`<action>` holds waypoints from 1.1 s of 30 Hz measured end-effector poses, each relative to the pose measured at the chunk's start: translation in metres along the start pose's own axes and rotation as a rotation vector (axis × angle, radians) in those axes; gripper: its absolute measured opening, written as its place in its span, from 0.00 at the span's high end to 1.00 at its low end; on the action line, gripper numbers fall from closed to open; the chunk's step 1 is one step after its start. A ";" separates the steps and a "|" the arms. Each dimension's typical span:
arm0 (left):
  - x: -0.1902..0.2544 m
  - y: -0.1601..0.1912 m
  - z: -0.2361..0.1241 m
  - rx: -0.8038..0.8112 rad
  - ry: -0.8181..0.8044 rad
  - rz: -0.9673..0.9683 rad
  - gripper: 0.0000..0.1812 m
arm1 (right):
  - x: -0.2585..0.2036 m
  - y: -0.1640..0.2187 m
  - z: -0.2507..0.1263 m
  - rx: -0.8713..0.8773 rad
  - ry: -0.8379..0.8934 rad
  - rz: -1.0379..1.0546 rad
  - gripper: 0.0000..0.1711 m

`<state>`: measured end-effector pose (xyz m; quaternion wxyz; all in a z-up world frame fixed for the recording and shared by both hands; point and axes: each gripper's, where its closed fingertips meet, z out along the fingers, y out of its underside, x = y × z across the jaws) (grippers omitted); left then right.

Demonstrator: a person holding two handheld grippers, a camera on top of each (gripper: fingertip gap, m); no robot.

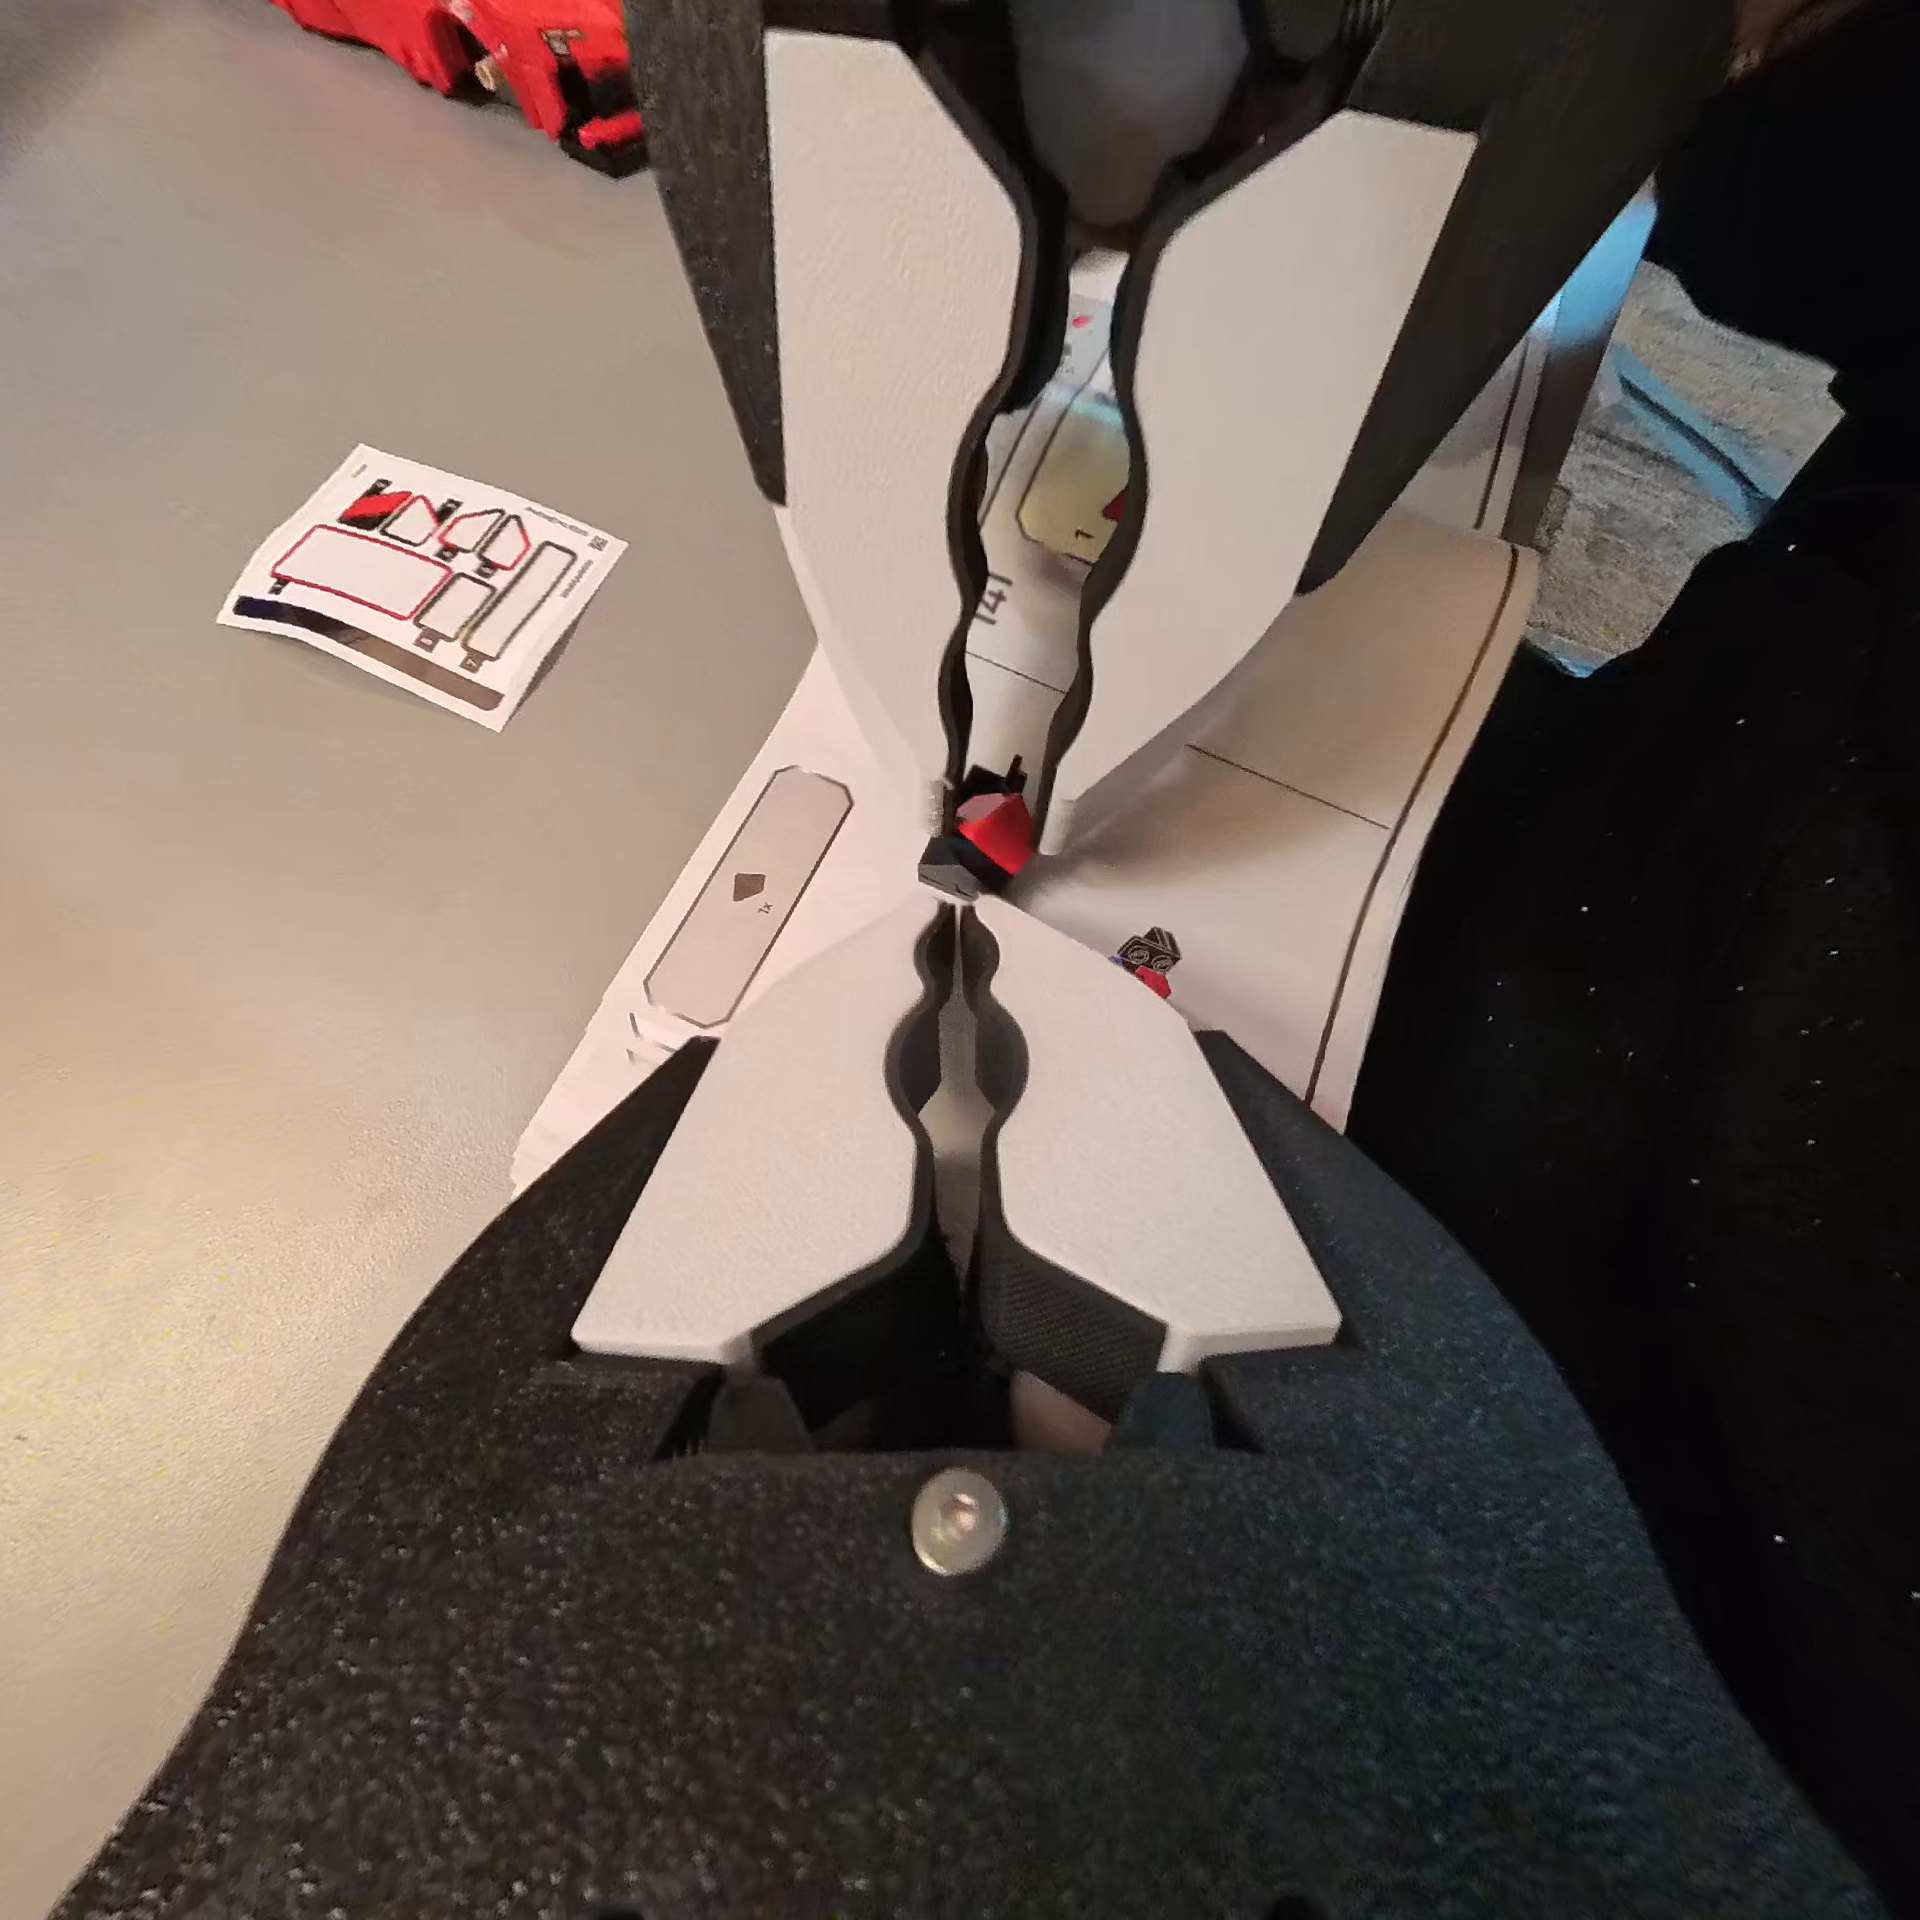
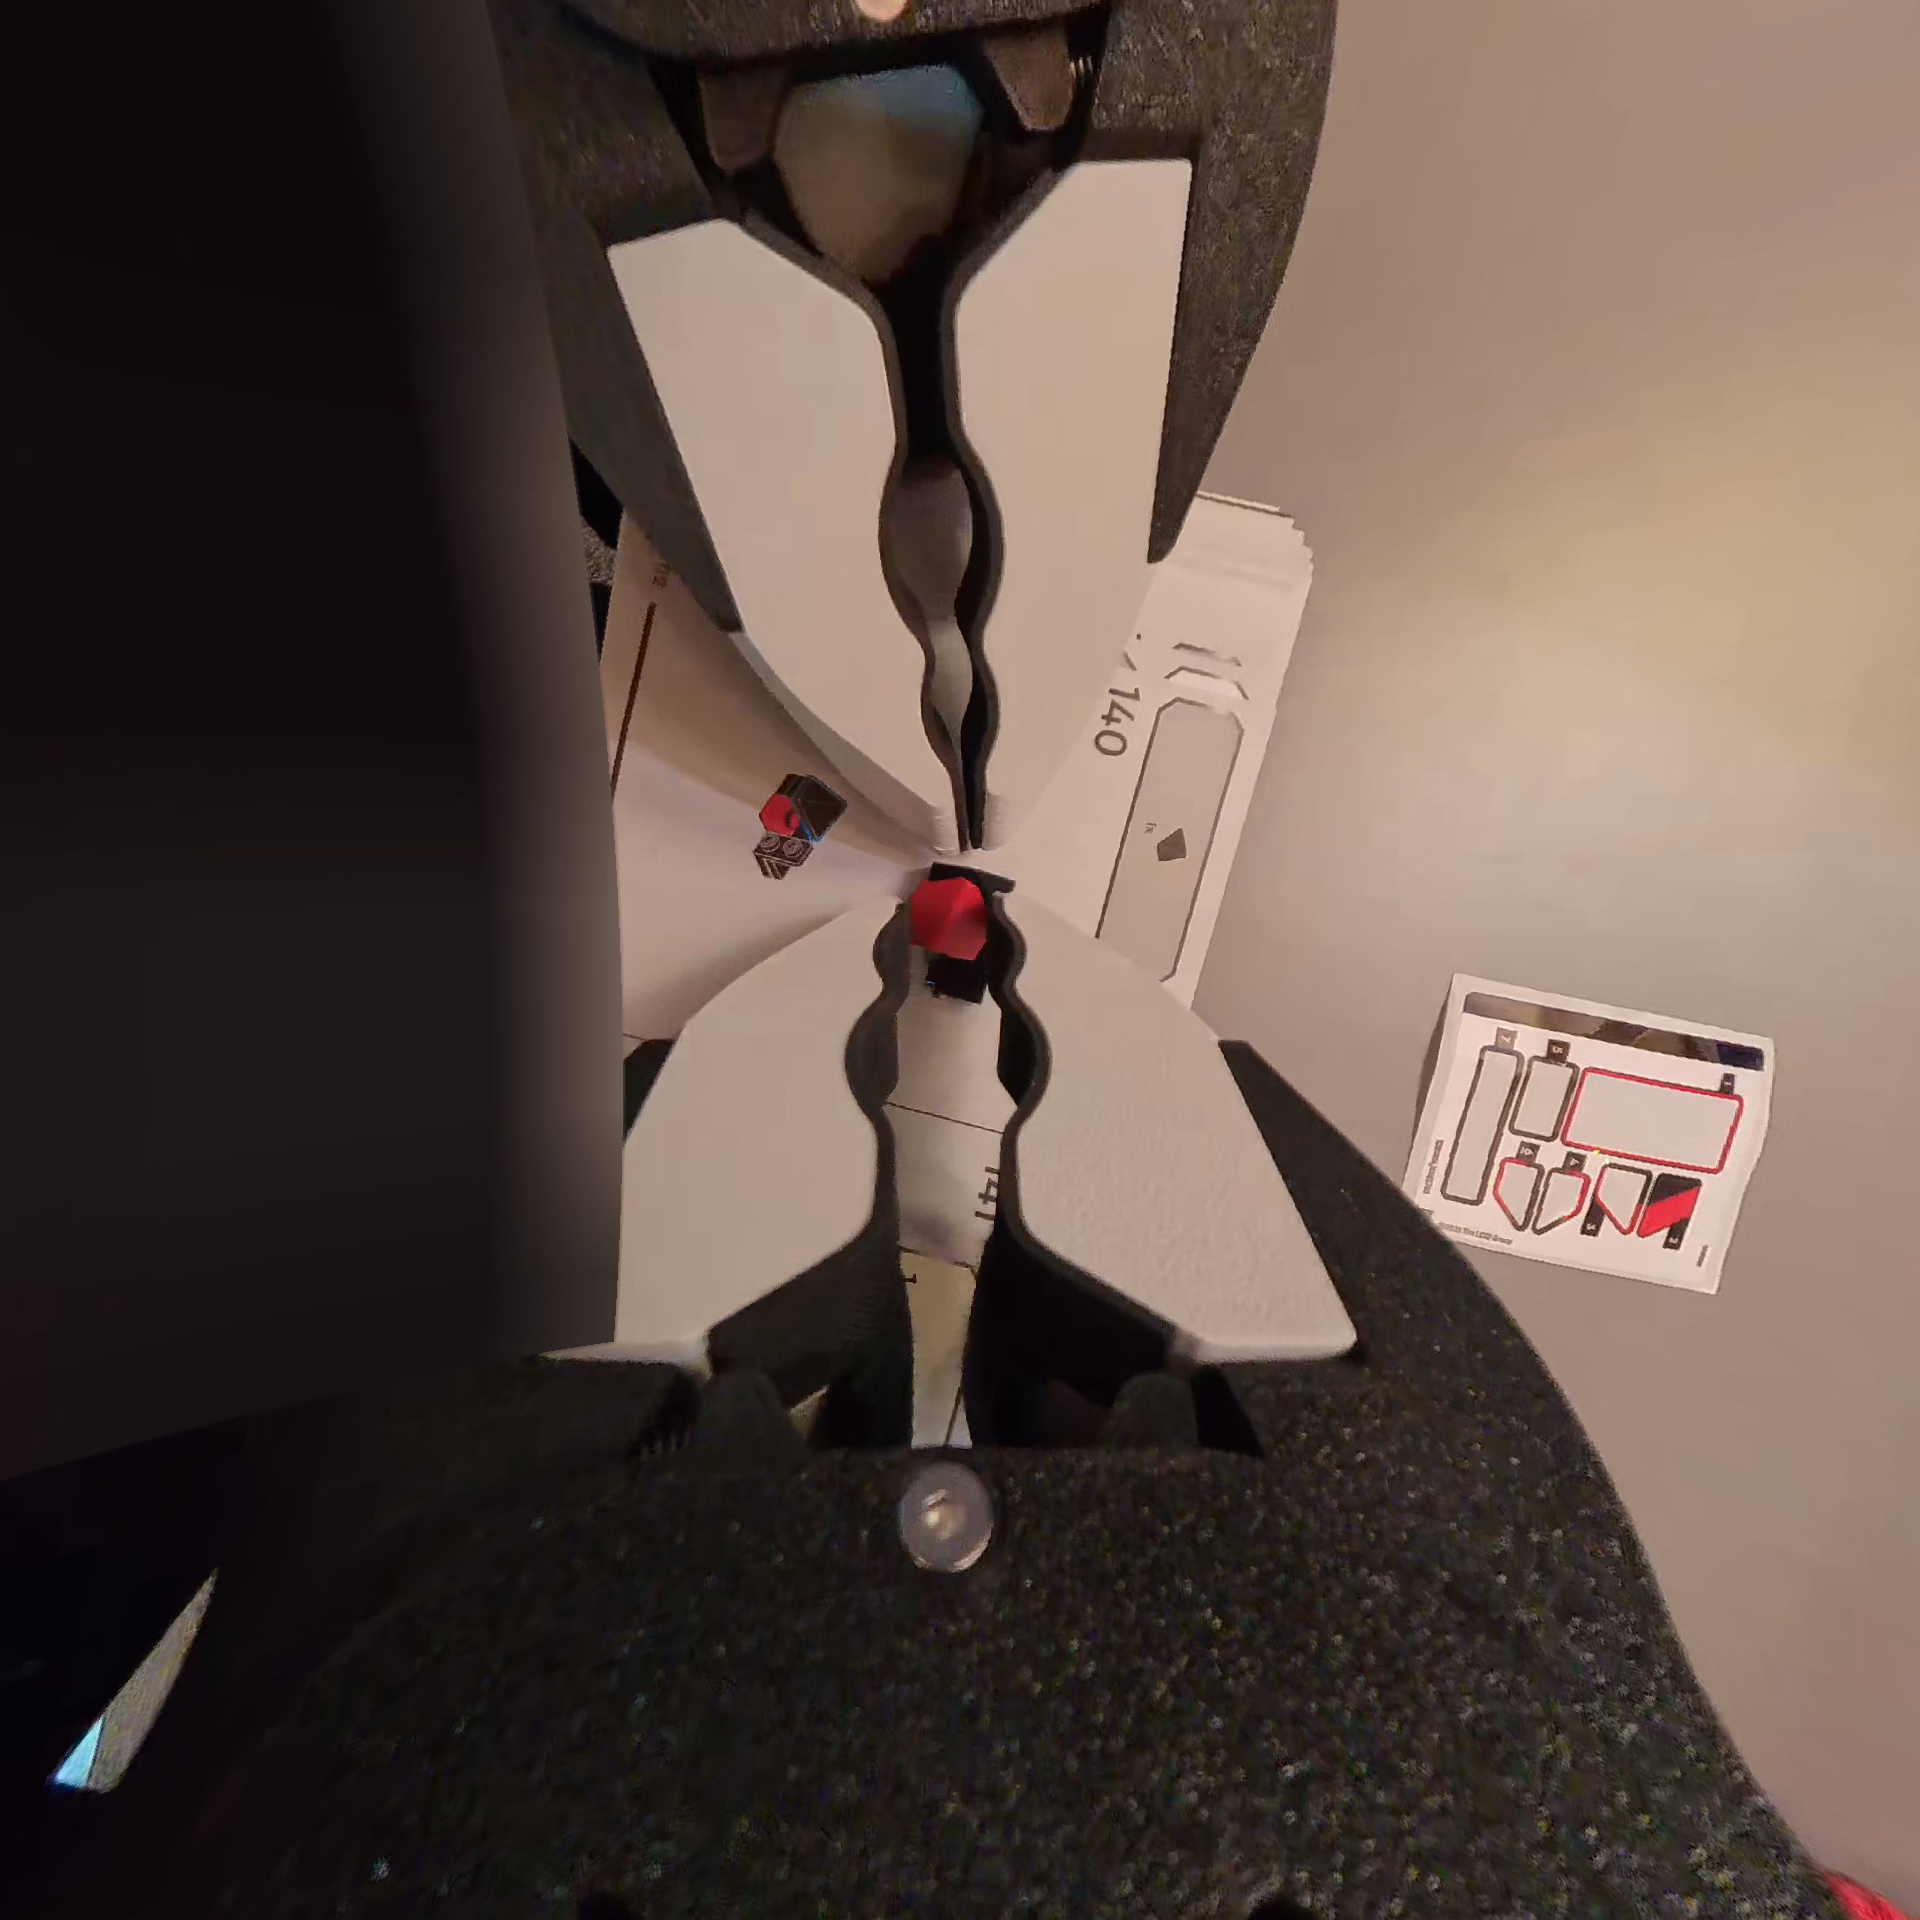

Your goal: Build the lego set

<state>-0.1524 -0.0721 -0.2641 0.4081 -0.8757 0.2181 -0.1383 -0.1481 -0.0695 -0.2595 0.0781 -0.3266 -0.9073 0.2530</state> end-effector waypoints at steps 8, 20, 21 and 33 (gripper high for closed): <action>0.001 0.003 0.002 -0.023 0.011 0.003 1.00 | 0.002 0.003 -0.003 -0.090 -0.055 -0.071 0.92; 0.002 0.002 0.002 -0.018 0.017 0.004 1.00 | 0.000 0.005 -0.004 -0.169 -0.096 -0.102 0.90; 0.002 0.002 0.002 -0.018 0.018 0.004 1.00 | 0.001 0.006 -0.005 -0.162 -0.092 -0.091 0.88; 0.002 0.003 0.003 -0.026 0.013 0.010 1.00 | -0.001 0.007 -0.004 -0.085 -0.084 -0.042 0.92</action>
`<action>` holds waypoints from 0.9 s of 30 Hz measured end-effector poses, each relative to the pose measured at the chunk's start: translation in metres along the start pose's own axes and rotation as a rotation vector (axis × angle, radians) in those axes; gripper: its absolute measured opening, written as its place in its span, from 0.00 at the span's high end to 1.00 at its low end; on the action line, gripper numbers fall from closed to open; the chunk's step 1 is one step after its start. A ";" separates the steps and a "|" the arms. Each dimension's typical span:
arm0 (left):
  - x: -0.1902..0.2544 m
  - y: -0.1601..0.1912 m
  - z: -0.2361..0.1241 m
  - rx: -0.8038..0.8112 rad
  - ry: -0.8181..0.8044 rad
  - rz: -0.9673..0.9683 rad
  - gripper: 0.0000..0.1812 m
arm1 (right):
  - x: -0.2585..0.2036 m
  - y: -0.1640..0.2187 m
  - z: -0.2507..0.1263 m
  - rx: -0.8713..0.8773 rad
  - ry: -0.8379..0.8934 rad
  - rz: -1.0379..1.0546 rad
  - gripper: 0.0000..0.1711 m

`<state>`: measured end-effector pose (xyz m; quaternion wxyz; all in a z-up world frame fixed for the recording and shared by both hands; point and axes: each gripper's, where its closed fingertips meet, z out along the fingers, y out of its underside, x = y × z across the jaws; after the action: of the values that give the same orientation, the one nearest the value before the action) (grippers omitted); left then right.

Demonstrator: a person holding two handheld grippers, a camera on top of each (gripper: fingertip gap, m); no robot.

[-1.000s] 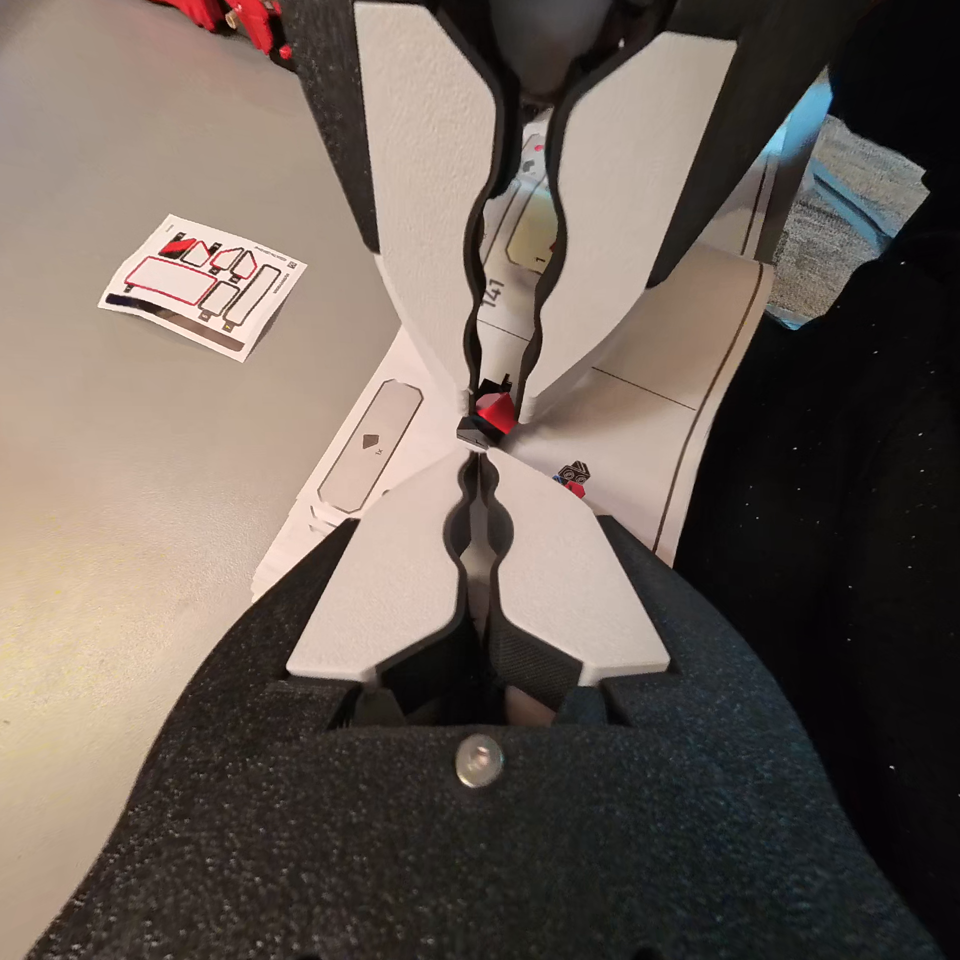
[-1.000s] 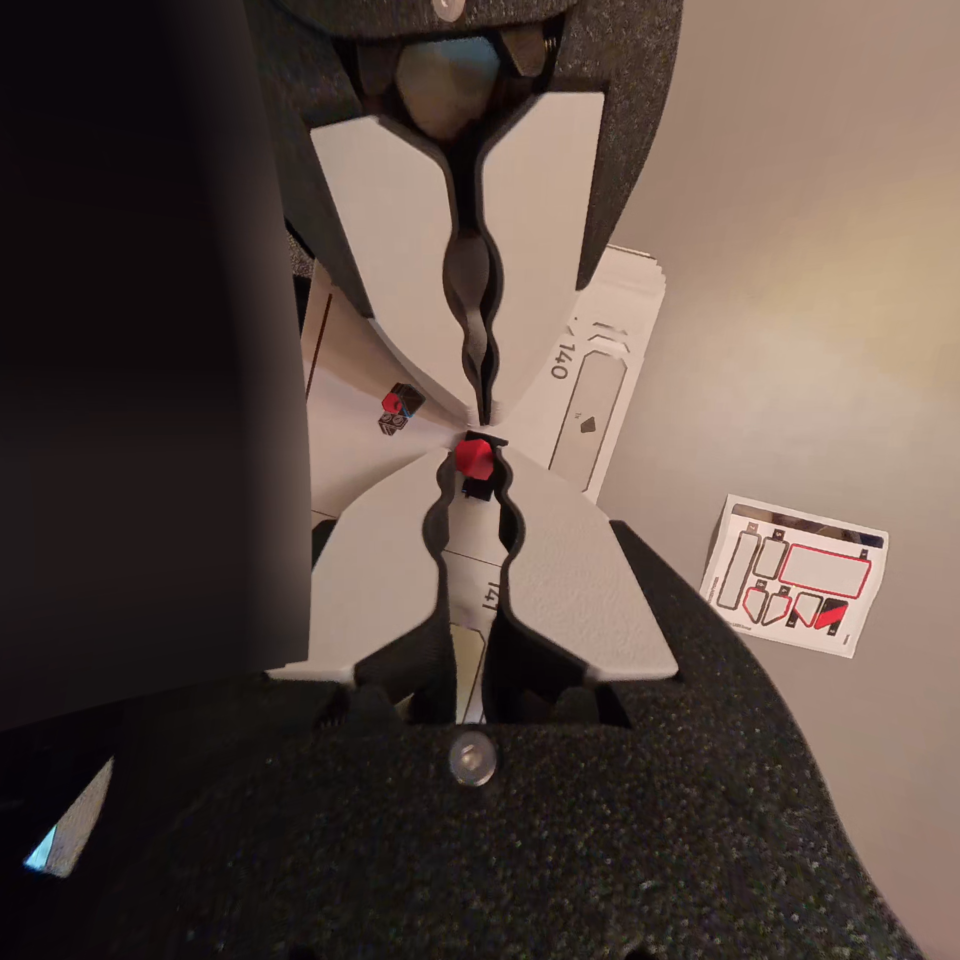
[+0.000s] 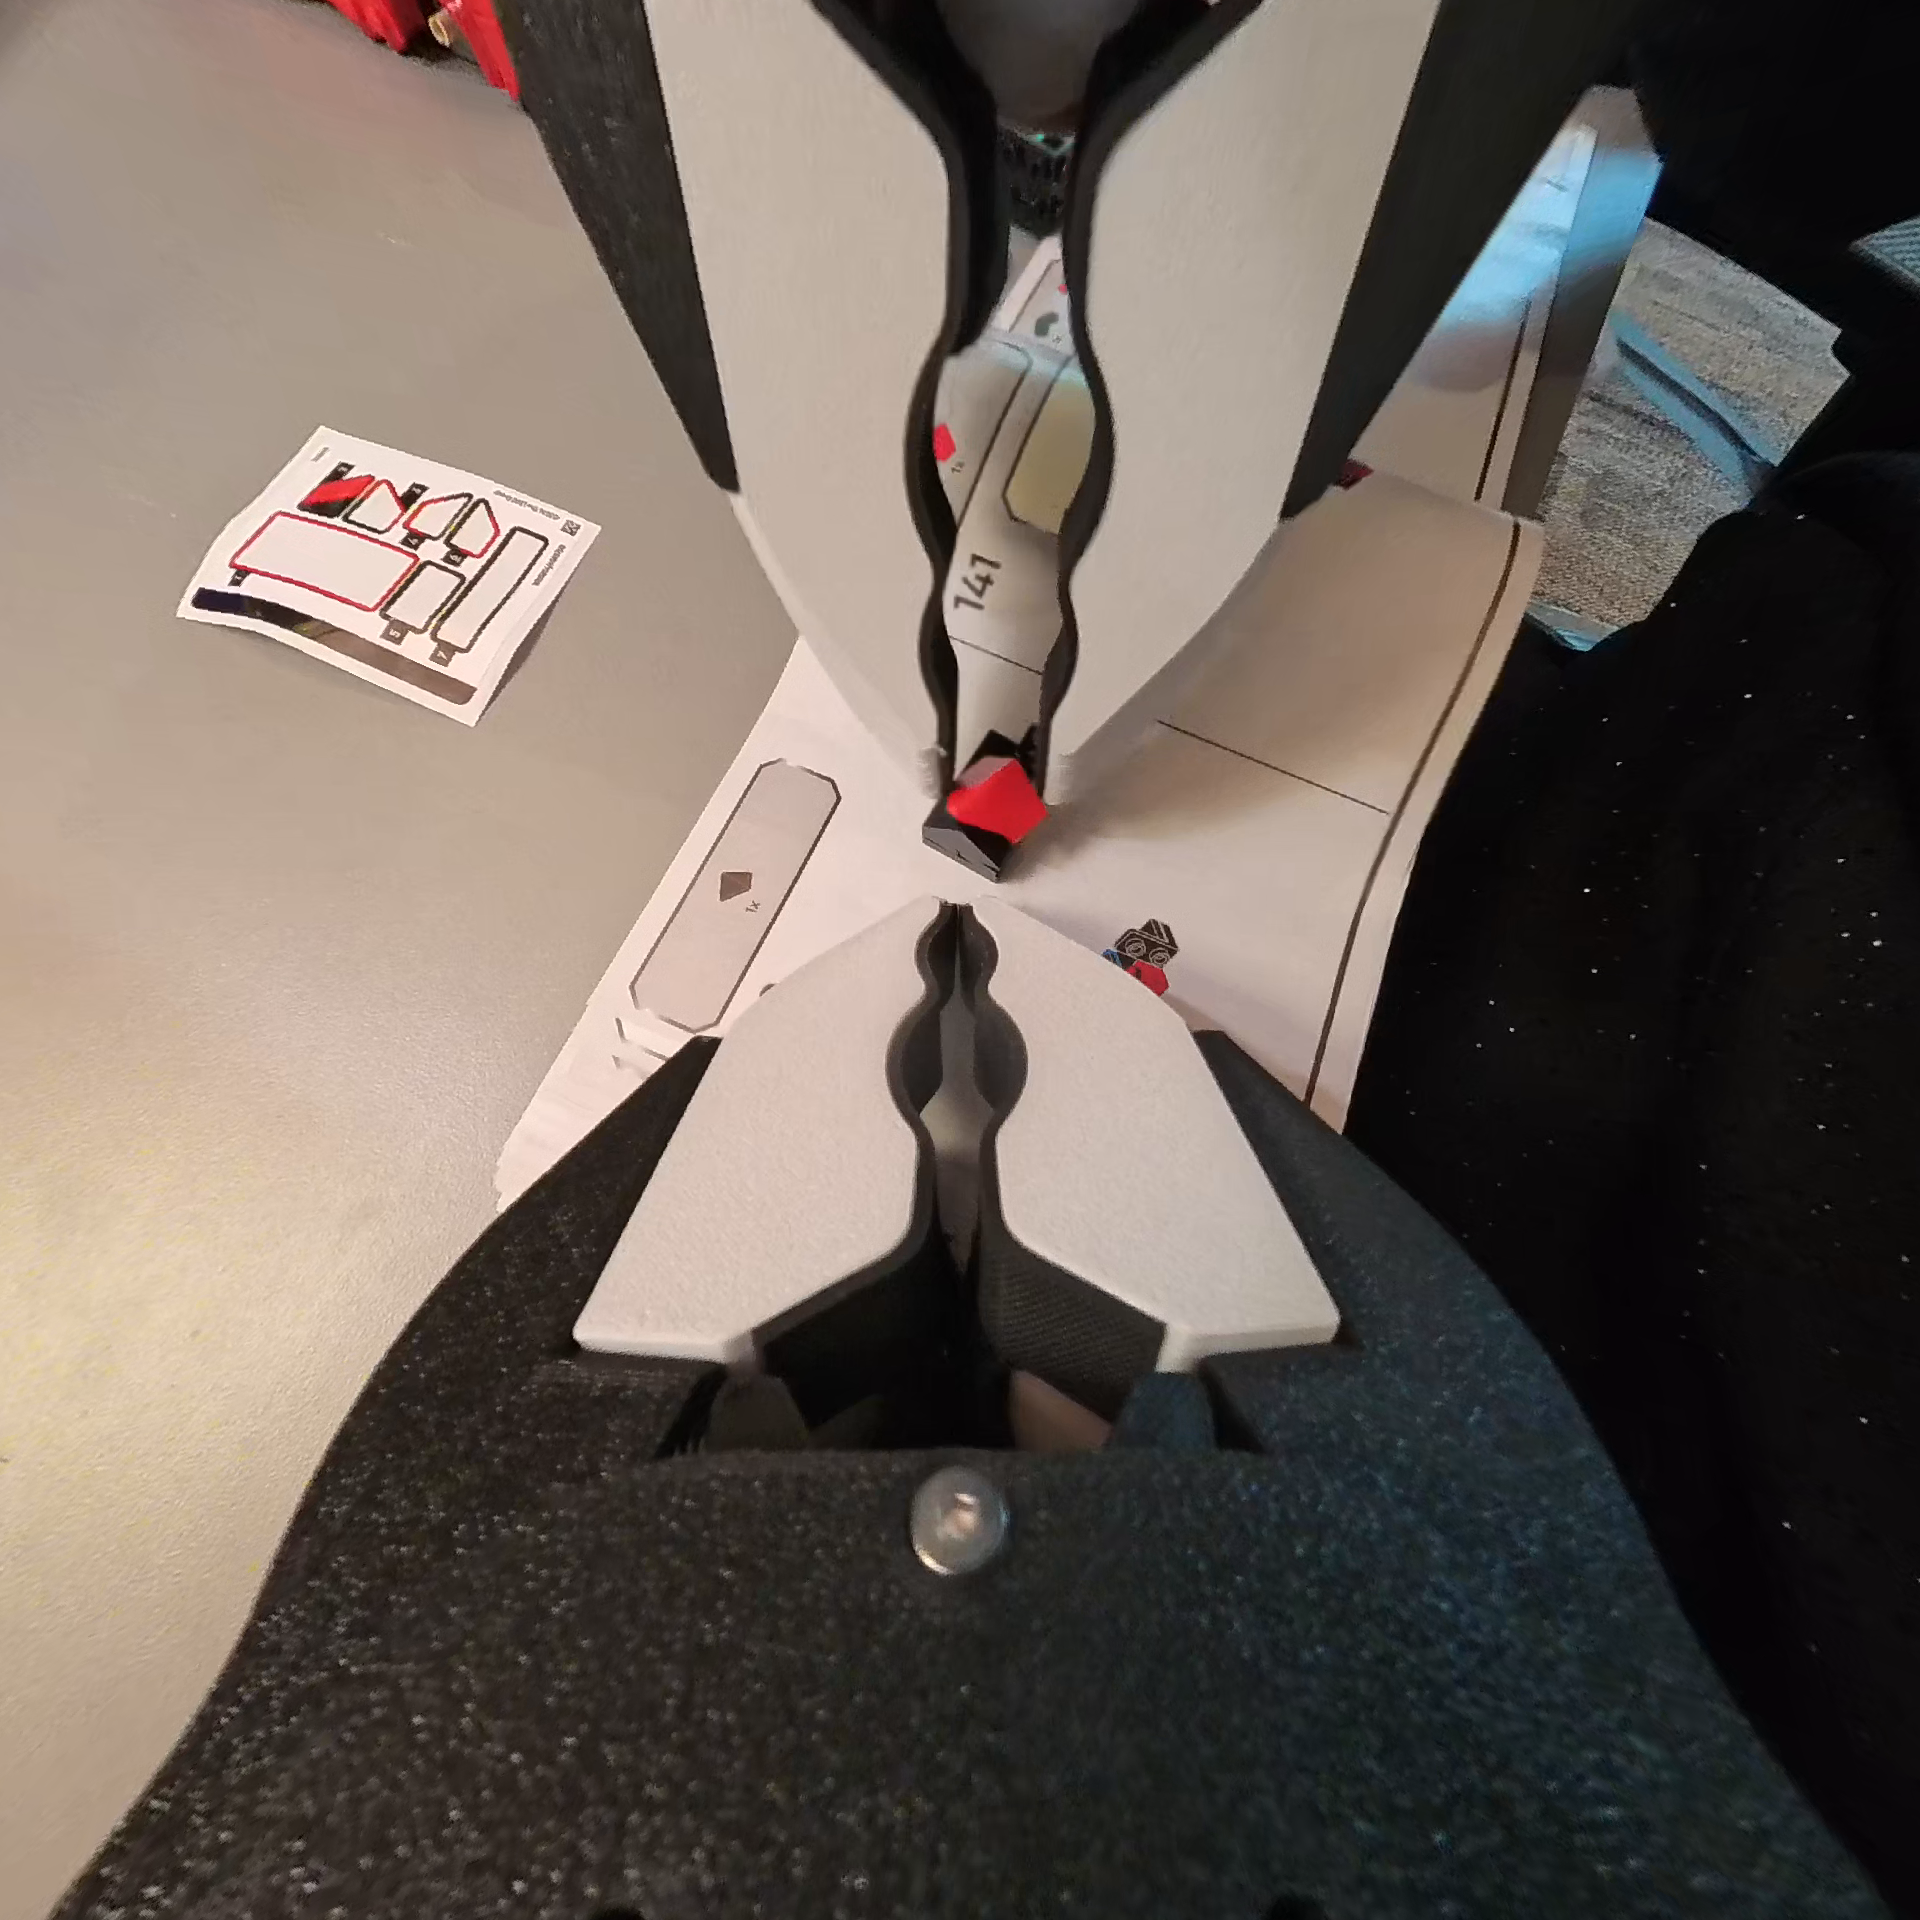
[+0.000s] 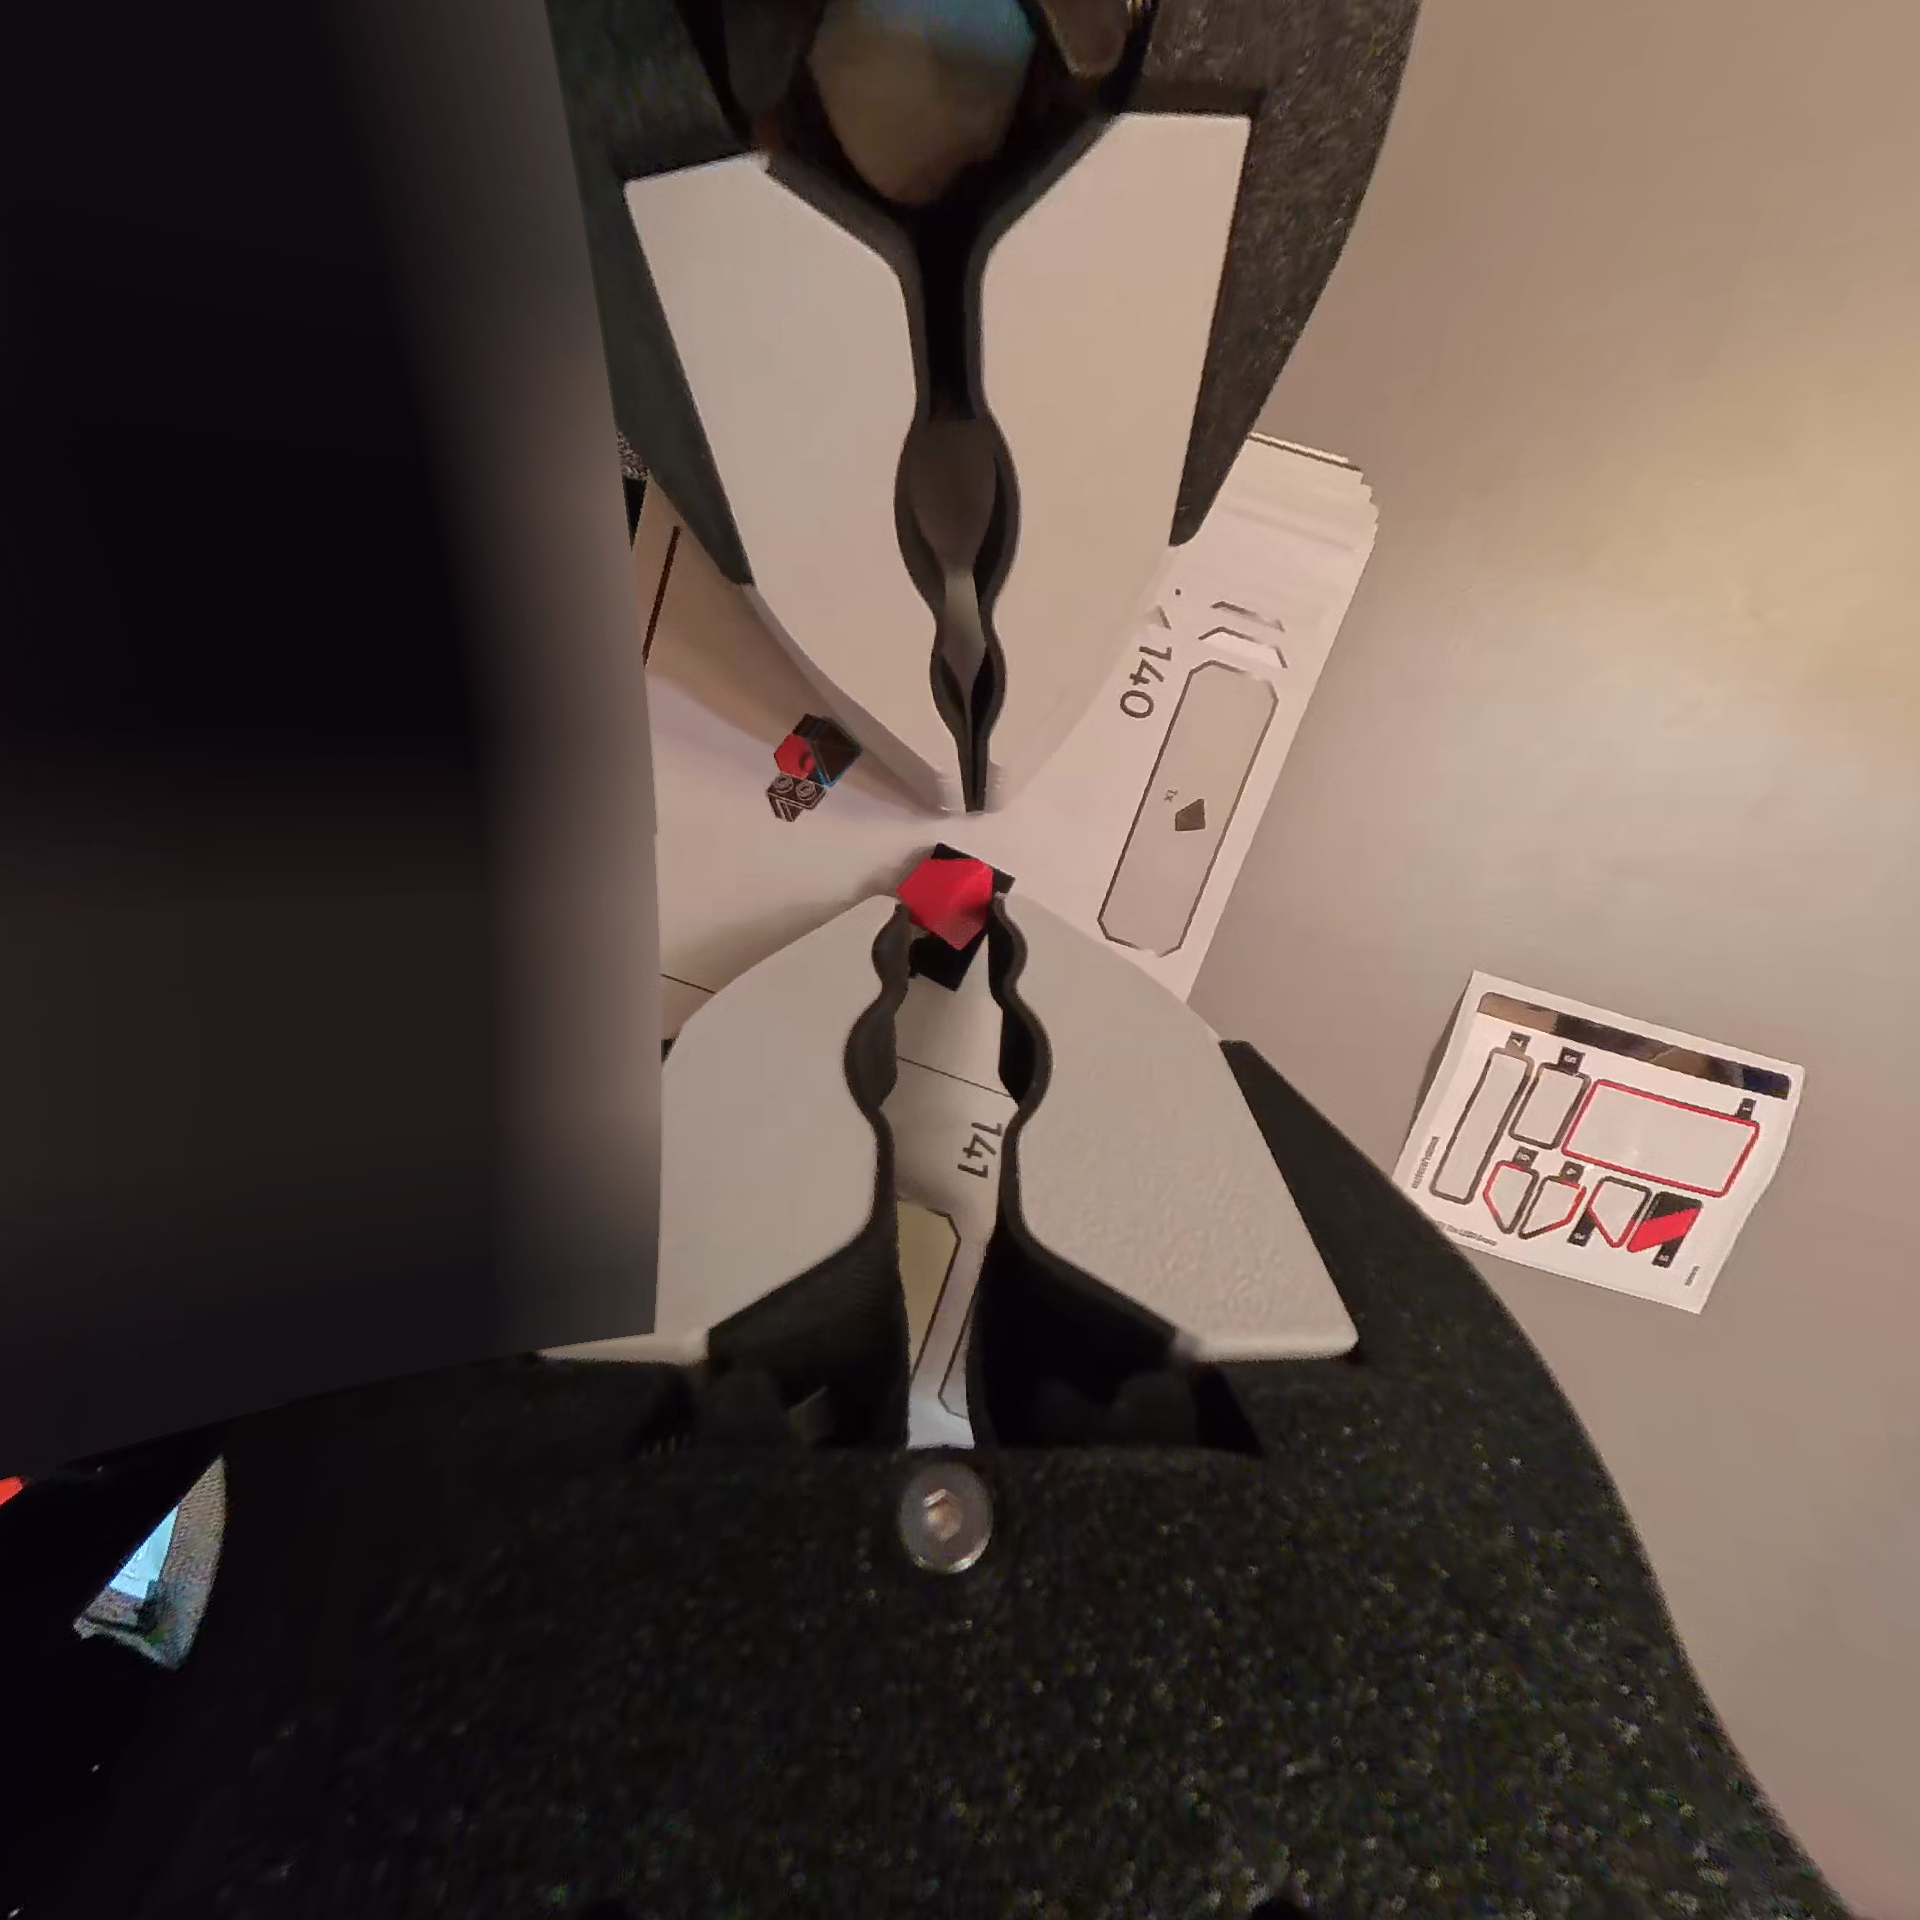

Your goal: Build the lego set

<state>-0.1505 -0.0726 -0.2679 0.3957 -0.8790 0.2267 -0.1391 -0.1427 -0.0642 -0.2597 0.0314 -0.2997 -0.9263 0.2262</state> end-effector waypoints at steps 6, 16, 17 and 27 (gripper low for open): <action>0.000 0.000 0.001 -0.001 0.002 0.003 1.00 | 0.000 -0.001 -0.003 -0.004 0.004 -0.015 0.90; -0.002 -0.004 0.000 0.007 0.003 0.021 1.00 | 0.001 -0.002 -0.009 0.077 0.096 0.206 0.95; -0.002 -0.004 0.001 0.005 0.004 0.020 1.00 | -0.001 -0.003 -0.008 0.088 0.094 0.209 0.96; 0.000 -0.005 0.005 -0.001 0.013 0.030 1.00 | -0.001 0.001 -0.001 0.037 0.121 0.240 0.96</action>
<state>-0.1467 -0.0665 -0.2673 0.3957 -0.8748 0.2425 -0.1389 -0.1410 -0.0638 -0.2589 0.0656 -0.4208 -0.8759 0.2269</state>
